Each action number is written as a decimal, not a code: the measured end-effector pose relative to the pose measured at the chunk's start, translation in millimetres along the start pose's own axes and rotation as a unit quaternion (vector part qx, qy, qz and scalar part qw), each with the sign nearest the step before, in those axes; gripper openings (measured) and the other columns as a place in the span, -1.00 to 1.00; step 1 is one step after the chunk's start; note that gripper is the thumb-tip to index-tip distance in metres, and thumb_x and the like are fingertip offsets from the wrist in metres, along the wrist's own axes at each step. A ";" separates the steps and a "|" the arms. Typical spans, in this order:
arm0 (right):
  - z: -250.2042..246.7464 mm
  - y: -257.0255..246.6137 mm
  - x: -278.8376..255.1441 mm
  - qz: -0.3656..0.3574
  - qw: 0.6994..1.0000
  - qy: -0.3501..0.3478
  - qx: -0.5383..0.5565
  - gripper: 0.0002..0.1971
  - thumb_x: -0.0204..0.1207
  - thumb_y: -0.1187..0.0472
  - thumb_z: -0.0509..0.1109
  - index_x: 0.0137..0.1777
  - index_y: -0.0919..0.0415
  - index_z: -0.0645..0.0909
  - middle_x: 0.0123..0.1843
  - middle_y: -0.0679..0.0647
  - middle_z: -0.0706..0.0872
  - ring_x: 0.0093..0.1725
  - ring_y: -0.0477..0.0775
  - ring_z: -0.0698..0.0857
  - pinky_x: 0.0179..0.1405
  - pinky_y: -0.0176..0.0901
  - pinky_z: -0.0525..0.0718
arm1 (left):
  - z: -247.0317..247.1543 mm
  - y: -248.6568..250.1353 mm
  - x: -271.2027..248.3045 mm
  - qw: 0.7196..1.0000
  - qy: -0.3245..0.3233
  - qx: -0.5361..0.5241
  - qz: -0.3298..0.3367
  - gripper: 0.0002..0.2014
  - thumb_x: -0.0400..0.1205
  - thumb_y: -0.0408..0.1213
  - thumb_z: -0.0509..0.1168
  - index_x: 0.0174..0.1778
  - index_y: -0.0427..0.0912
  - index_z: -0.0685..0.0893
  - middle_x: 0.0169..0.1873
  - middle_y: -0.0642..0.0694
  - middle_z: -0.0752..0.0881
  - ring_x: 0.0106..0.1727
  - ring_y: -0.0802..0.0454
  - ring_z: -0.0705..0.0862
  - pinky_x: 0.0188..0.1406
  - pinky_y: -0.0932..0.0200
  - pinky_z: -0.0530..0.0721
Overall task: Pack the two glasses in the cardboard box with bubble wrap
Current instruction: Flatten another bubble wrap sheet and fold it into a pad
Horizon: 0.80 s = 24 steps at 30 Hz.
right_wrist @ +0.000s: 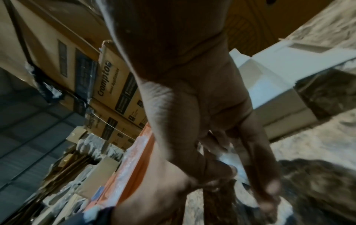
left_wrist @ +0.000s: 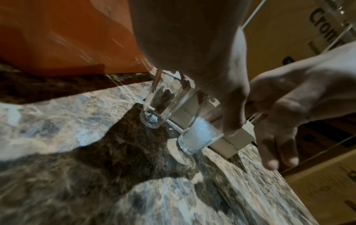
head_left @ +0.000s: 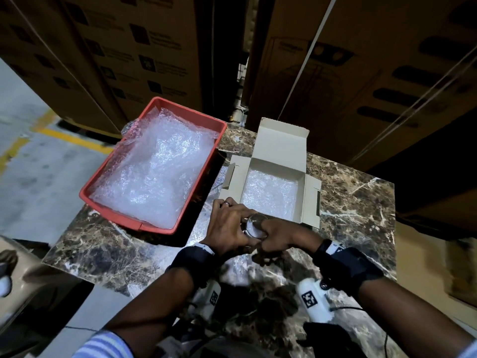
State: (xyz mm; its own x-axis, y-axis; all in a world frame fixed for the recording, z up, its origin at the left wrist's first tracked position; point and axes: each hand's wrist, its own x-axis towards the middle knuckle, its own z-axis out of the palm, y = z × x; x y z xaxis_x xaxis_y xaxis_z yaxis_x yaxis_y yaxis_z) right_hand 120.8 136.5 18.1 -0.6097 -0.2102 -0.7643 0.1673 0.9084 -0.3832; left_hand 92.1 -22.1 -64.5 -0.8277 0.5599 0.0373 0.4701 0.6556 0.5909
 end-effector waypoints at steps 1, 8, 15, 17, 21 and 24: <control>-3.3 1.0 -0.7 -0.006 1.000 0.012 -0.016 -0.73 0.56 0.07 0.47 -0.28 -0.05 0.43 -0.29 -0.16 0.58 -0.25 0.03 0.66 -0.35 -0.23 0.52 | -0.2 0.4 -0.5 1.000 0.002 -0.012 -0.003 -0.46 0.25 0.44 0.45 0.13 0.37 0.78 -0.19 0.27 0.73 0.00 0.14 0.48 0.22 -0.10 0.40; 6.0 -0.7 8.0 -0.050 0.991 0.062 -0.112 -0.82 0.59 0.16 0.47 0.02 0.27 0.61 -0.02 0.07 0.56 -0.08 0.10 0.55 -0.35 -0.23 0.40 | 1.8 -2.8 1.9 1.000 -0.006 -0.014 -0.005 -0.38 0.13 0.39 0.49 0.11 0.30 0.81 -0.18 0.24 0.75 -0.01 0.12 0.48 0.19 -0.11 0.40; 6.6 -0.5 20.6 0.036 0.989 0.070 -0.124 -0.66 0.53 0.01 0.55 0.26 -0.01 0.61 0.17 0.04 0.66 0.13 0.16 0.68 -0.03 -0.15 0.46 | 3.5 -5.5 4.6 1.000 -0.016 0.003 0.000 -0.36 0.15 0.41 0.46 0.13 0.27 0.81 -0.15 0.22 0.76 -0.01 0.10 0.46 0.15 -0.04 0.35; 4.5 -6.7 21.2 0.044 0.986 0.084 -0.135 -0.62 0.51 0.01 0.58 0.30 -0.06 0.61 0.22 0.03 0.65 0.17 0.15 0.70 0.00 -0.16 0.48 | 3.2 -6.1 5.9 0.999 -0.028 0.019 0.005 -0.38 0.12 0.38 0.48 0.08 0.23 0.81 -0.16 0.20 0.75 -0.02 0.06 0.46 0.13 -0.06 0.34; 4.6 -12.6 14.1 0.007 0.990 0.063 -0.128 -0.77 0.55 0.10 0.55 0.15 0.02 0.64 0.20 0.05 0.64 0.14 0.18 0.67 -0.04 -0.14 0.49 | 3.3 -5.3 8.6 0.998 -0.044 0.049 -0.002 -0.38 0.12 0.37 0.50 0.08 0.24 0.80 -0.16 0.21 0.75 -0.01 0.05 0.49 0.11 -0.04 0.30; -6.3 -10.3 3.0 -0.003 0.993 0.035 -0.115 -0.86 0.59 0.14 0.51 0.03 0.10 0.61 0.03 0.06 0.65 -0.14 0.09 0.60 -0.29 -0.18 0.50 | 1.6 -2.9 6.5 0.999 -0.031 0.041 -0.003 -0.43 0.14 0.39 0.45 0.04 0.25 0.79 -0.22 0.22 0.72 -0.02 0.05 0.51 0.04 0.01 0.22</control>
State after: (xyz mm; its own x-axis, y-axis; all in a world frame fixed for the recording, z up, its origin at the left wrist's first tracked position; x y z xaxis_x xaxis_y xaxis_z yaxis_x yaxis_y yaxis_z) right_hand 112.3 128.8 23.1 -0.6643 -0.1980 -0.7208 -0.0130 0.9672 -0.2537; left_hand 85.8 -19.6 -67.2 -0.8109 0.5849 -0.0172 0.4916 0.6969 0.5222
